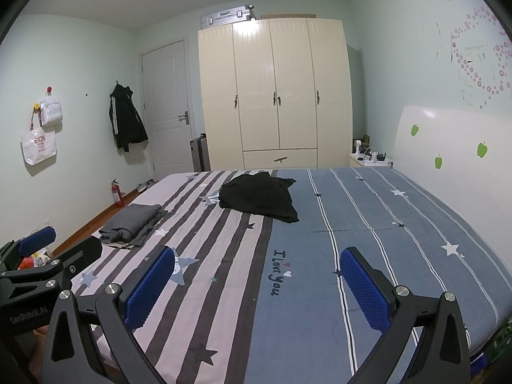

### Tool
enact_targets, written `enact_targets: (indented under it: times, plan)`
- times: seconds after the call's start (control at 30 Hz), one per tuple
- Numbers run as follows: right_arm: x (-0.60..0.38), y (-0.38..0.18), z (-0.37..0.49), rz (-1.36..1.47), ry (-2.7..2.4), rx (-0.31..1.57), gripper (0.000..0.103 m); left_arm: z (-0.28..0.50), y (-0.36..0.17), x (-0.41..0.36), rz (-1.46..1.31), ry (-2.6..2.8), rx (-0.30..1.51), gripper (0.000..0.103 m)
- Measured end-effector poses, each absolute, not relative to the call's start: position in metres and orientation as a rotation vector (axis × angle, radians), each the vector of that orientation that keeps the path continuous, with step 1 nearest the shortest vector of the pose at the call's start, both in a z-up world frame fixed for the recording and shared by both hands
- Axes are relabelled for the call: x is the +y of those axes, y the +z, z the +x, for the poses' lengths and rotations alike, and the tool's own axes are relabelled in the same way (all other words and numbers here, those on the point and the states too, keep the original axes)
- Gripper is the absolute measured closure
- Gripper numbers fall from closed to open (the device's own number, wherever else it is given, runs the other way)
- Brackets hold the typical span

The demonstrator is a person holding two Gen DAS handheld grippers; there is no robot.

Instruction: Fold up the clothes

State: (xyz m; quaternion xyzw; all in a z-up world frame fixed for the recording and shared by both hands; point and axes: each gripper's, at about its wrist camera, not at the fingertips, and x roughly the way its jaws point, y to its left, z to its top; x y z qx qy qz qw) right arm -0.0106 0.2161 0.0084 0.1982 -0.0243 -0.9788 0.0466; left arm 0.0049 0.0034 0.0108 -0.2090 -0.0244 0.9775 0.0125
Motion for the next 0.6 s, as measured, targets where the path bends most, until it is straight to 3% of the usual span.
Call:
enact_targets:
  times: [0.3, 0.6]
  plan:
    - [0.22, 0.001, -0.022, 0.621, -2.995, -0.087, 0.001, -0.008, -0.004, -0.004, -0.605, 3.043, -0.108, 0.001]
    - [0.232, -0.077, -0.117, 0.754, -2.964, -0.152, 0.001, -0.11, -0.095, -0.018, -0.638, 3.014, -0.059, 0.001]
